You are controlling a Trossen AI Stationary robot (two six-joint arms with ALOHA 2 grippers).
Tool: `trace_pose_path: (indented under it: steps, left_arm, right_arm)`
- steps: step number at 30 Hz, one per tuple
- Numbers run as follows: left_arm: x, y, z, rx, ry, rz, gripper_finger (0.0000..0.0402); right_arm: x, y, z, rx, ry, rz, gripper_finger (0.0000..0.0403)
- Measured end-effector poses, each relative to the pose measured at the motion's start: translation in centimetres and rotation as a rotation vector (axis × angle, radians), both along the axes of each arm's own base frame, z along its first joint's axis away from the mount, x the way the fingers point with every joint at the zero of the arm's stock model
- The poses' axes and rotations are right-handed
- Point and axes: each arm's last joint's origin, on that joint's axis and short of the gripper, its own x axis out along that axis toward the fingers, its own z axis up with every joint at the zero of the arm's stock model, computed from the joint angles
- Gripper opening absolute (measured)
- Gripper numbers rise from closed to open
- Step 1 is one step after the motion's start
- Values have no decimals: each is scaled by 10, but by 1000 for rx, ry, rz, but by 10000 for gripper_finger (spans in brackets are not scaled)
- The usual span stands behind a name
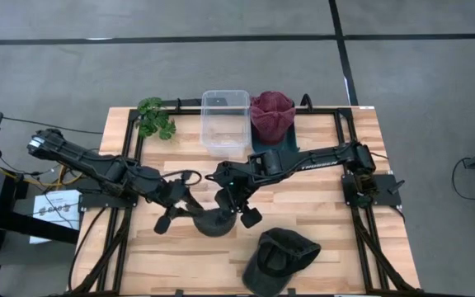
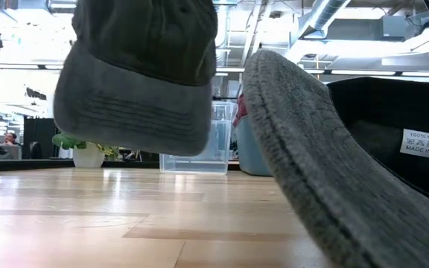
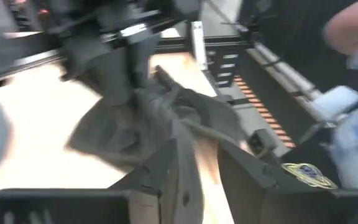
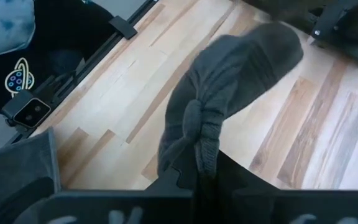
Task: Pick & Place hat
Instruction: Put the left black cap into the transparent bin
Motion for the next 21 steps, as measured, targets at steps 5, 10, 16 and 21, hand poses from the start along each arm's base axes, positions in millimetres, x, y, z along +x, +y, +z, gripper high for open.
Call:
trace_pose_path:
  steps: [5, 10, 16, 21]
  left_arm:
    - [-21, 7, 14, -13, -43, 12, 120]
    - [-49, 15, 33, -67, -140, -11, 118]
    - [-82, 30, 45, -100, -206, -20, 117]
    - [-102, 41, 38, -112, -255, 18, 120]
  right_arm:
    - [-6, -2, 3, -7, 25, -5, 1]
    - [-11, -10, 13, -17, 8, -26, 1]
    - [-22, -38, 32, -44, -29, -65, 0]
    - [-33, -73, 52, -52, -91, -138, 0]
